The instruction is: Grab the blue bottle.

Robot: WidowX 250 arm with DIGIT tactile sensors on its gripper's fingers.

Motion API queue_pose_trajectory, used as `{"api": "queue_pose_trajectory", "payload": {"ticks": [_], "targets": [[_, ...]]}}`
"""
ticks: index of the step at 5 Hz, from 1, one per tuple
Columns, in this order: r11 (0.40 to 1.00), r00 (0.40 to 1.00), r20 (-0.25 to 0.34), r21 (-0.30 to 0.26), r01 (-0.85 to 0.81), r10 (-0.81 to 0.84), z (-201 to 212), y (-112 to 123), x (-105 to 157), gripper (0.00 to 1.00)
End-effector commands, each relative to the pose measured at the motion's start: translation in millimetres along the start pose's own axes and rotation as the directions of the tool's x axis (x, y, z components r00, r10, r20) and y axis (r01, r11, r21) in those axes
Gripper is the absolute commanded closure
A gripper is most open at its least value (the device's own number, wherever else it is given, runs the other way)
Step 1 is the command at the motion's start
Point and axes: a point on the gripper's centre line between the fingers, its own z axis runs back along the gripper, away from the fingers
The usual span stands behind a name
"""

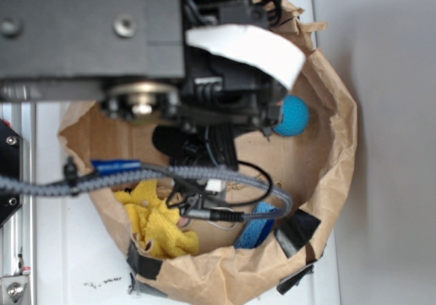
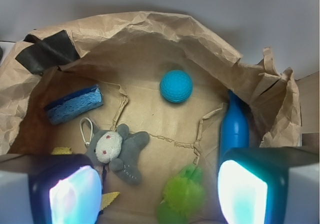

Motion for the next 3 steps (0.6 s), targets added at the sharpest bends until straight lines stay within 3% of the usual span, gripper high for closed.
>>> {"api": "queue_pose_trajectory", "payload": {"ticks": [1, 2, 3], "targets": [[1.000, 1.000, 0.026, 0.011, -0.016, 0.016, 8, 2, 3, 0.00], [0.999, 1.000, -0.003, 0.032, -0.024, 0.024, -28, 23, 4, 0.00], [0.999, 0.999, -0.029, -0.001, -0.034, 0.034, -46, 42, -1, 0.00]]}}
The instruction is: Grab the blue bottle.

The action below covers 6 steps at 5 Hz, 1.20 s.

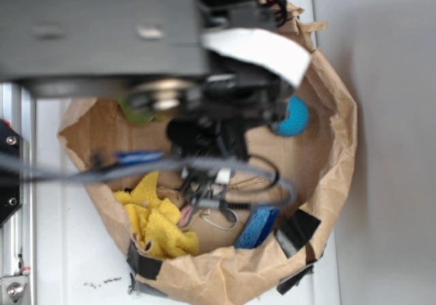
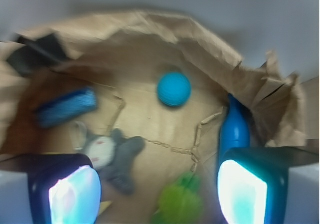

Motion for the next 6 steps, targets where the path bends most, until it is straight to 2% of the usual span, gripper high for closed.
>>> {"api": "queue_pose_trajectory", "payload": {"ticks": [1, 2, 3, 5, 6], "targets": [[1.000, 1.000, -0.021, -0.008, -0.020, 0.020, -21, 26, -2, 0.00], [0.999, 0.999, -0.052, -0.033, -0.018, 0.016, -37, 27, -1, 0.00], [1.000, 0.999, -0.055, -0.026, -0.004, 0.003, -45, 13, 3, 0.00], [0.999, 1.000, -0.024, -0.044, -0.001, 0.000, -57, -8, 12, 0.00], [1.000, 0.999, -0.039, -0.027, -0.013, 0.012, -71, 0, 15, 0.00]]}}
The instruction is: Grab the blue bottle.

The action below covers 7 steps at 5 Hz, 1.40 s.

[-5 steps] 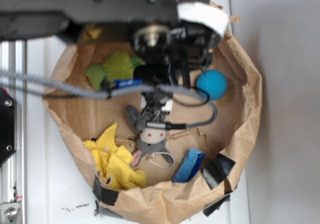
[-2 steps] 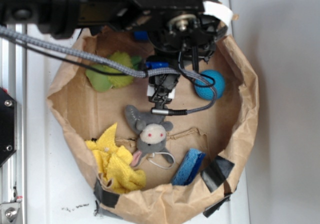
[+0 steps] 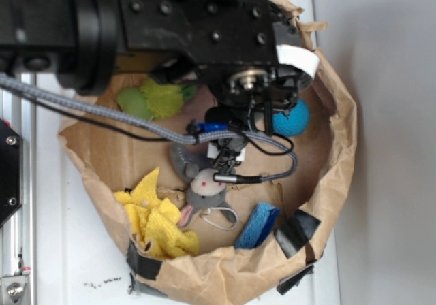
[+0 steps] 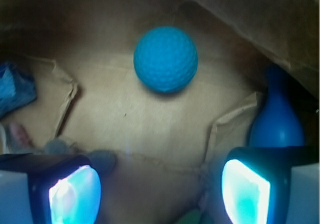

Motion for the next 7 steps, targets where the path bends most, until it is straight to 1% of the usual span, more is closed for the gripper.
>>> {"api": "queue_pose_trajectory", "payload": {"ticks": [1, 2, 3, 4, 5, 7], "targets": [[0.998, 1.000, 0.021, 0.057, -0.002, 0.001, -14, 17, 9, 0.00], [0.998, 1.000, 0.022, 0.065, -0.006, 0.004, -14, 27, 5, 0.00], [0.998, 0.999, 0.034, 0.056, -0.001, -0.001, -4, 31, 3, 0.00], [0.997, 0.999, 0.044, 0.079, -0.003, -0.001, -2, 36, 2, 0.00], [0.998, 0.999, 0.027, 0.061, -0.020, 0.019, 7, 35, 0, 0.00], [0.985, 0.996, 0.016, 0.146, -0.093, 0.092, 19, 50, -10, 0.00]]}}
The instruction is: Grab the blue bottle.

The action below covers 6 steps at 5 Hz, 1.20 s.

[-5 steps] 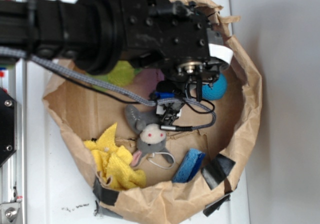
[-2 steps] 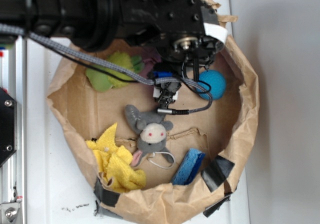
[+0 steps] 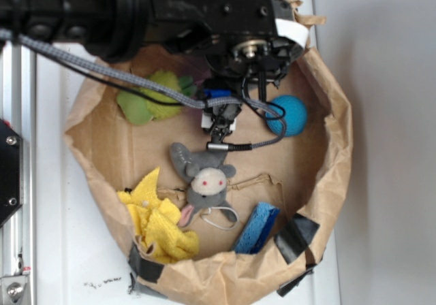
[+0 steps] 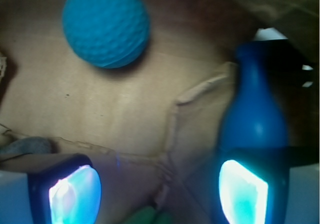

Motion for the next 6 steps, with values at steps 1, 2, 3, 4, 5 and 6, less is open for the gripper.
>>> {"api": "queue_pose_trajectory", "payload": {"ticks": [1, 2, 3, 4, 5, 6], "targets": [[0.992, 0.995, 0.060, 0.088, -0.086, 0.081, 17, 26, 1, 0.00], [0.991, 0.994, 0.055, 0.093, -0.094, 0.089, 14, 30, 1, 0.00], [0.991, 0.994, 0.062, 0.101, -0.091, 0.085, 11, 32, 1, 0.00], [0.989, 0.995, 0.070, 0.124, -0.083, 0.075, -2, 35, 5, 0.00], [0.989, 0.996, 0.071, 0.134, -0.067, 0.058, -12, 35, 8, 0.00], [0.996, 0.997, 0.063, 0.076, -0.039, 0.034, -9, 31, 7, 0.00]]}}
